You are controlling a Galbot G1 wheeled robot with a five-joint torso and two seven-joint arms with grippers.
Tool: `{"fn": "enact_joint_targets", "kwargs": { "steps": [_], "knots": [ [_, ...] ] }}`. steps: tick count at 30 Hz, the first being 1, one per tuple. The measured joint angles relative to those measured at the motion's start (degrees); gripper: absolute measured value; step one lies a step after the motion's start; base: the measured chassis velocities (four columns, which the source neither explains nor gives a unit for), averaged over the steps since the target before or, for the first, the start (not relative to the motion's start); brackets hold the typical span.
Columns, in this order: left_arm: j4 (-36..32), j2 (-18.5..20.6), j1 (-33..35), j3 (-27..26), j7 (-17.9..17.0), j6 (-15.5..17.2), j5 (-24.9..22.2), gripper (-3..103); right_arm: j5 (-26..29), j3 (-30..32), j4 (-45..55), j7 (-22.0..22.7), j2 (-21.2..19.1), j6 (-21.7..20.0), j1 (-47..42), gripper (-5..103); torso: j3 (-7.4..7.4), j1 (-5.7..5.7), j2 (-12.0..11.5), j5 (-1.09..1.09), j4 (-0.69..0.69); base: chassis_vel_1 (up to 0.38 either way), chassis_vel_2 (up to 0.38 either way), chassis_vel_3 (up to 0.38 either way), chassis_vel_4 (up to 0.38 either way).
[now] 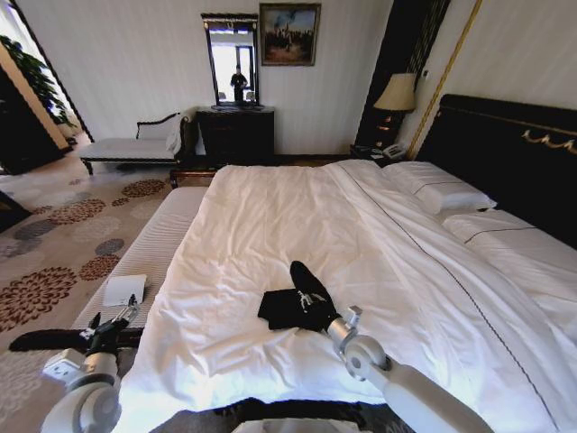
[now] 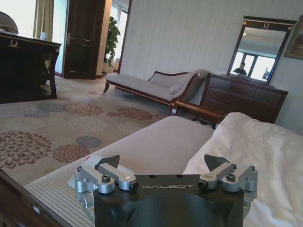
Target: Fold the clothes on the bed.
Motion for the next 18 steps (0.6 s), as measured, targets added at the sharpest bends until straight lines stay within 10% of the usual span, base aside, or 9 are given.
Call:
{"fn": "enact_joint_targets", "kwargs": {
  "steps": [18],
  "knots": [
    [0.05,-1.88,0.83,0.44,0.14,-0.48,0.95,100,-3.42,-5.07,-3.16,0.83,0.67,-0.30,2.24,9,0.00,0.00,0.00,0.00,0.00,0.000,0.000,0.000,0.000]
  ]
}}
